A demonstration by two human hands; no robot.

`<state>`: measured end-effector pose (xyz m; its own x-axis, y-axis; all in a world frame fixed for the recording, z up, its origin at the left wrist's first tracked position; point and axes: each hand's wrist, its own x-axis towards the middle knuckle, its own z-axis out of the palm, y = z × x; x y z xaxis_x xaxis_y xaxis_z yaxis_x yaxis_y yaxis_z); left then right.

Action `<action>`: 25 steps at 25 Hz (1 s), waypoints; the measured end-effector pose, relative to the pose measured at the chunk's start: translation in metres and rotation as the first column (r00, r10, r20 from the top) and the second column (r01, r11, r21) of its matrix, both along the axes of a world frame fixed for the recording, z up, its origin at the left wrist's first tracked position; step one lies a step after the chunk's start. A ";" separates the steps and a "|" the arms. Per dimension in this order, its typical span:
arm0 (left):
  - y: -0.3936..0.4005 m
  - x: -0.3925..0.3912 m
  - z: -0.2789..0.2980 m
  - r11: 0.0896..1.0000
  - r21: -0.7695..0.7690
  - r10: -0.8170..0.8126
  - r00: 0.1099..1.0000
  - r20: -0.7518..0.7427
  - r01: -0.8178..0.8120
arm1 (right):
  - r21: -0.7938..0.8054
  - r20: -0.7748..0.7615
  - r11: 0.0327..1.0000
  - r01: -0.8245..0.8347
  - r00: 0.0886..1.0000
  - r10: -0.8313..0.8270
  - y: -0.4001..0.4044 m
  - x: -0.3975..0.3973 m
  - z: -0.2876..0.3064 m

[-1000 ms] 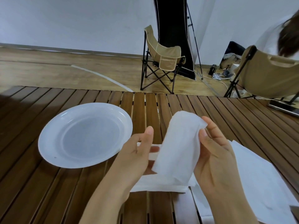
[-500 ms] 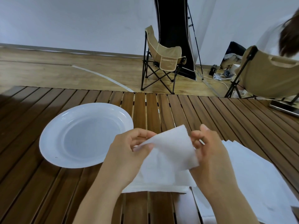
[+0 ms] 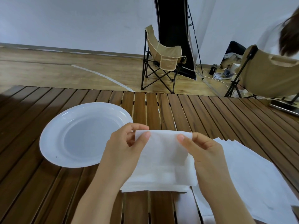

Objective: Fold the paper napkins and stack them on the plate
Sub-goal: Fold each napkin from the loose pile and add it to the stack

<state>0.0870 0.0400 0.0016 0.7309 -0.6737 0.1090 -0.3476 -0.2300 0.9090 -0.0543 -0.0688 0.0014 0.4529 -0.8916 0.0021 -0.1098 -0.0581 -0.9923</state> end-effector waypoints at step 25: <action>0.006 0.009 -0.030 0.893 0.346 0.305 0.953 0.002 -0.286 | -0.094 -0.360 0.995 -0.023 0.933 -0.012 0.014 0.023 -0.029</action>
